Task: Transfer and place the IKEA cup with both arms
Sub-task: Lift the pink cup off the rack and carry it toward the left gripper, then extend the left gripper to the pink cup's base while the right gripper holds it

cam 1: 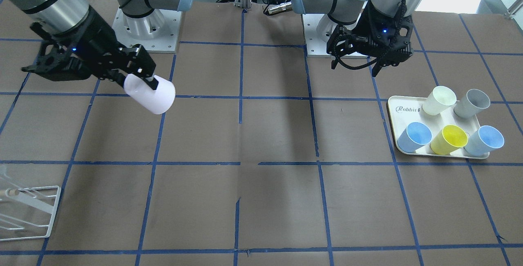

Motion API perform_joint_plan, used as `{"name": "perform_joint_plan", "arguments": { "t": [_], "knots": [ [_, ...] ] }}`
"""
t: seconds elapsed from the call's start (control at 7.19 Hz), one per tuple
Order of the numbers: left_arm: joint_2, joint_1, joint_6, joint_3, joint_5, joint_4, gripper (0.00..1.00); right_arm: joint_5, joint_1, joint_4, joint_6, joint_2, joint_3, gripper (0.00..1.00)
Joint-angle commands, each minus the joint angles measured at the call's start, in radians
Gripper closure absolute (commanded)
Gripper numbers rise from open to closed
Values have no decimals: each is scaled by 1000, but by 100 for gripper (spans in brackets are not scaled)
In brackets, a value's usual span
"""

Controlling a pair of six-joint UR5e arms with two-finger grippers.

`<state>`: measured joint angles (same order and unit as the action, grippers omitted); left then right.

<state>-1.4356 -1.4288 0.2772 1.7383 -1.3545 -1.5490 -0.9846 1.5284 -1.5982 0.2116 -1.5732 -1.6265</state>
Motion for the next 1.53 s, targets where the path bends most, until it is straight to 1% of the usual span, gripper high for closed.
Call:
{"name": "perform_joint_plan", "arguments": {
  "t": [0.0, 0.14, 0.28, 0.42, 0.56, 0.7, 0.83, 0.97, 1.11, 1.39],
  "knots": [
    [15, 159, 31, 59, 269, -49, 0, 295, 51, 6, 89, 1, -18, 100],
    [0, 298, 116, 87, 457, -165, 0, 431, 56, 4, 83, 1, -60, 100],
    [-15, 392, 175, 113, 577, -271, 0, 558, 56, -6, 75, 4, -117, 100],
    [-25, 410, 236, 148, 665, -361, 0, 661, 56, -11, 62, 15, -166, 100],
    [-28, 413, 244, 185, 793, -443, 0, 743, 55, -8, 24, 16, -209, 100],
    [-26, 410, 269, 226, 810, -459, 0, 785, 56, -9, 14, 22, -240, 100],
    [-20, 407, 348, 277, 814, -515, 0, 832, 53, -8, 12, 42, -251, 100],
    [-25, 407, 508, 312, 860, -584, 0, 852, 52, -8, 8, 71, -253, 100],
    [-23, 403, 539, 314, 877, -595, 0, 854, 44, 0, 5, 90, -253, 100],
    [-11, 305, 580, 314, 978, -591, 0, 856, 42, 3, -4, 113, -254, 100]
  ]
}}
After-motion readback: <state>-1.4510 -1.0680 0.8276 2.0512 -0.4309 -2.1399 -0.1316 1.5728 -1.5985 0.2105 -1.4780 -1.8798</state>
